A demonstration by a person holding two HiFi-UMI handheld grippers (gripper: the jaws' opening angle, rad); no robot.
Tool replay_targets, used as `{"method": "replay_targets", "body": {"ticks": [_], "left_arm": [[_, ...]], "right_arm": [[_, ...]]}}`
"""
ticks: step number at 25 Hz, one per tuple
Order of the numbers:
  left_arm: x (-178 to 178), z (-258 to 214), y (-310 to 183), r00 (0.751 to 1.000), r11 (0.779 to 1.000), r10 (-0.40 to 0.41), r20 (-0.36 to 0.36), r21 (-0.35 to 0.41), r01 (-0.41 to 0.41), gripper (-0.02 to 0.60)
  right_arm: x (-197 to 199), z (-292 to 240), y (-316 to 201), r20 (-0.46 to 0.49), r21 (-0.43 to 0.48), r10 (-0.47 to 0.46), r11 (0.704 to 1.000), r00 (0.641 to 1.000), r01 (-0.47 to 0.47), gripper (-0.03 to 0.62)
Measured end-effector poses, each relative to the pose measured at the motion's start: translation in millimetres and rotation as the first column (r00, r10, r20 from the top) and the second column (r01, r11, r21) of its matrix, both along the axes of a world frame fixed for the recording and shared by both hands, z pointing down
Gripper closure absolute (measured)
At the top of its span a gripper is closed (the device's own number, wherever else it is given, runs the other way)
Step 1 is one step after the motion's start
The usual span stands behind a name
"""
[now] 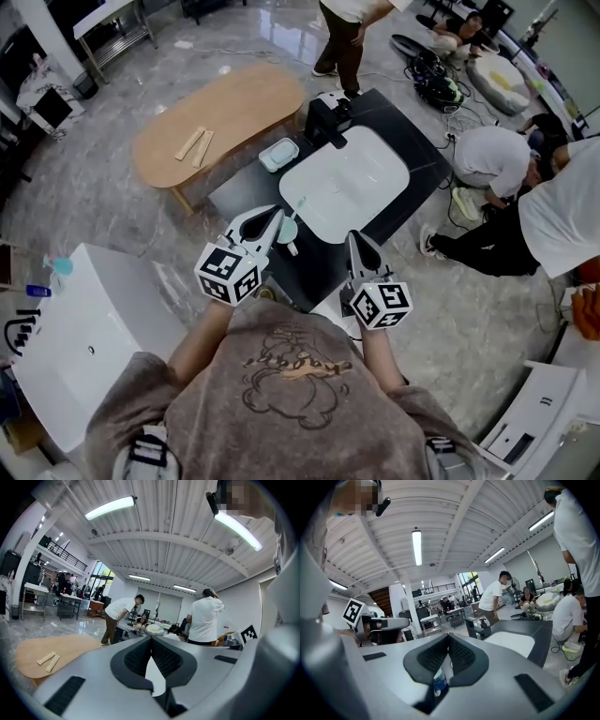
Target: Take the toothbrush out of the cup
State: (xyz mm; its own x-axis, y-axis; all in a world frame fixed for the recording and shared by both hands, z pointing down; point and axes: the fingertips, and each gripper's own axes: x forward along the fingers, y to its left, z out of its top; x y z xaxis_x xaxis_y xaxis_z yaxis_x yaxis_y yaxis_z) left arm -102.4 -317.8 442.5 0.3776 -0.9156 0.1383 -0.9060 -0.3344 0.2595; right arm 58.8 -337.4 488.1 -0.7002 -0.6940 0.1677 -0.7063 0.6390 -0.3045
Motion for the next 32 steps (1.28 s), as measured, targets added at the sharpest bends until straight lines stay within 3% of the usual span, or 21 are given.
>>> {"method": "replay_targets", "body": {"ticks": [14, 20, 23, 32], "left_arm": [[1, 3, -14, 1.0, 1.0, 0.023, -0.015, 0.011, -0.023, 0.552], [2, 6, -20, 0.999, 0.999, 0.036, -0.039, 0.005, -0.036, 0.424], [0, 7, -23, 0.998, 0.999, 0.036, -0.047, -0.003, -0.036, 0.306], [12, 57, -37, 0.993, 0.99, 0.107, 0.052, -0.098, -0.101, 0.272]], "right_arm": [[-1, 2, -8, -0.008, 0.0, 0.026, 1.0, 1.0, -0.026, 0.589], [-2, 6, -12, -0.009, -0.006, 0.021, 1.0, 1.0, -0.021, 0.59], [-4, 6, -14, -0.008, -0.004, 0.017, 1.0, 1.0, -0.017, 0.59], [-1, 9, -17, -0.006, -0.011, 0.027, 1.0, 1.0, -0.027, 0.591]]}}
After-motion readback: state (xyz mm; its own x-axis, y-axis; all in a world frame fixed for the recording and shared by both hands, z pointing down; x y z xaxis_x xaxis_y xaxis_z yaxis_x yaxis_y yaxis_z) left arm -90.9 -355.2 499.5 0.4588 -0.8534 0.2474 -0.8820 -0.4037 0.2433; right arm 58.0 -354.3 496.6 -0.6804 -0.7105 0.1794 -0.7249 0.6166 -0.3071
